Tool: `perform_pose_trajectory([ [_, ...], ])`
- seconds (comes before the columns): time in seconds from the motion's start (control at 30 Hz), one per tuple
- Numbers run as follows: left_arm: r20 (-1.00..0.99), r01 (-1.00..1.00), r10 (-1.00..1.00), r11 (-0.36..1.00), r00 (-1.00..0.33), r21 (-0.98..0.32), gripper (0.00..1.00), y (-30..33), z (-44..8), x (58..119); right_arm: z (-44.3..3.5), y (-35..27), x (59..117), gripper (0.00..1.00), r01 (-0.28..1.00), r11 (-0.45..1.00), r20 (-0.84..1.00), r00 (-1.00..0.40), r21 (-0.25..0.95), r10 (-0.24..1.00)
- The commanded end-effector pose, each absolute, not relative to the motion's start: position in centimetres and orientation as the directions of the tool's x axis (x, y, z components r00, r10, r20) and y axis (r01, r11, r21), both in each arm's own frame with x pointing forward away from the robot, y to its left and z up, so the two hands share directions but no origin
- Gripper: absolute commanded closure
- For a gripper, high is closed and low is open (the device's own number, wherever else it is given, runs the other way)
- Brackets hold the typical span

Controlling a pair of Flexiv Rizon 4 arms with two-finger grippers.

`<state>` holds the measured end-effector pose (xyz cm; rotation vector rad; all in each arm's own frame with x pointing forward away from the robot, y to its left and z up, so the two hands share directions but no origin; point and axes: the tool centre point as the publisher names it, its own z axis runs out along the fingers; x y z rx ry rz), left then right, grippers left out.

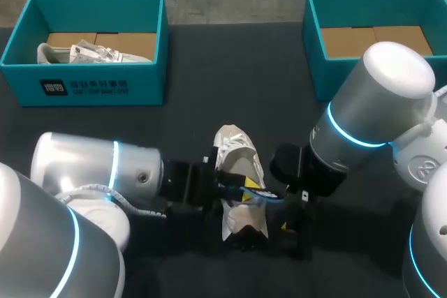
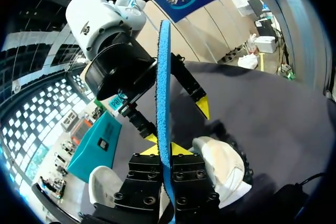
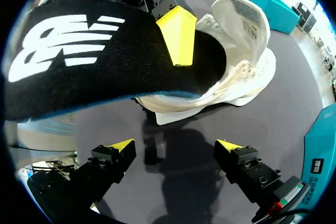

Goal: Take the shoe out of the shoebox, open the shoe tongue, remove and reinsert the insole, then place the shoe into the shoebox

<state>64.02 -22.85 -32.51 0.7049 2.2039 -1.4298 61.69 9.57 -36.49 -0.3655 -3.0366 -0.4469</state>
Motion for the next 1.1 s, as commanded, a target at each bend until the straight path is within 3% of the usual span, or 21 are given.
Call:
perform_pose_trajectory([
  [0.03, -0.619, 0.641, 0.176, 0.3, -0.765, -0.707, 1.0, -21.8, -33.3, 64.0, -36.6, 9.7, 61.6, 0.0, 0.24, 0.931, 0.081, -0.971, 0.276, 0.227],
  [0.33, -0.66, 0.68, 0.17, 0.259, -0.732, -0.687, 1.0, -21.5, -33.9, 64.1, -36.6, 9.7, 61.6, 0.0, 0.24, 0.931, 0.081, -0.971, 0.276, 0.227],
  [1.1, -0.665, 0.677, 0.159, 0.309, -0.729, -0.668, 1.0, -21.7, -34.4, 66.1, -36.6, 9.7, 61.6, 0.0, 0.24, 0.931, 0.081, -0.971, 0.276, 0.227],
])
